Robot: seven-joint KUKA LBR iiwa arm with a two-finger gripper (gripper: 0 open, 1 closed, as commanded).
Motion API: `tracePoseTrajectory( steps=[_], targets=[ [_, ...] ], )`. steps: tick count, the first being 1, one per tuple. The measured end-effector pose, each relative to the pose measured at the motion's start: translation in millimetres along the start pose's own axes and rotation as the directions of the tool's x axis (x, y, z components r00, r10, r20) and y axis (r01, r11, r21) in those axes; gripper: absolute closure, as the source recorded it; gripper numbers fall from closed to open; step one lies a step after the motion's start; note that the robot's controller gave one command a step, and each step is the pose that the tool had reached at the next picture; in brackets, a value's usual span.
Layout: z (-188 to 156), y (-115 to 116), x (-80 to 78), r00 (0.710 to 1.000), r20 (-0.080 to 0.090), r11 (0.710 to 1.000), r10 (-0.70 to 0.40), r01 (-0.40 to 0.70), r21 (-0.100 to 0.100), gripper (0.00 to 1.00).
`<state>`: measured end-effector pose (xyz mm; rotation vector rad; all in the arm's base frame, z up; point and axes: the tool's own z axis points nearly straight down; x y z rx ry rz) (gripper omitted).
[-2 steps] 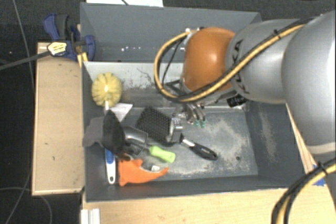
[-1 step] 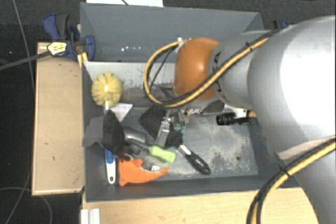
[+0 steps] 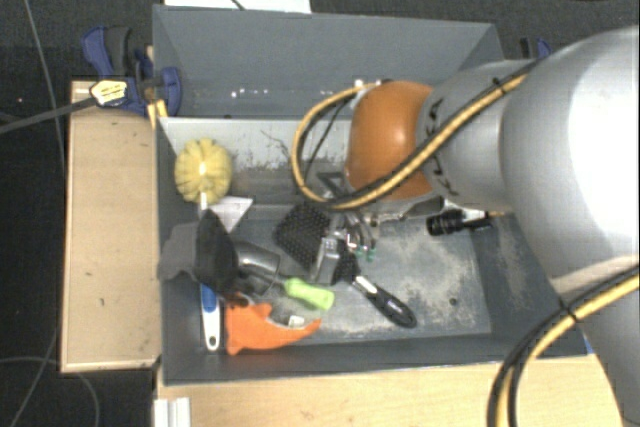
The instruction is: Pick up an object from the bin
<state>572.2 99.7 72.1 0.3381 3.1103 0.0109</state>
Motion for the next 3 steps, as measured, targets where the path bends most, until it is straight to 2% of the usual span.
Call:
tracePoseTrajectory(
  steps=[1,3],
  targets=[
    [-1.7,19.2,-6.7,0.992,-0.017,0.992,0.125,-0.125,0.007,1.0],
    [-3.6,19.2,-6.7,0.992,-0.017,0.992,0.125,-0.124,0.007,1.0]
  ],
)
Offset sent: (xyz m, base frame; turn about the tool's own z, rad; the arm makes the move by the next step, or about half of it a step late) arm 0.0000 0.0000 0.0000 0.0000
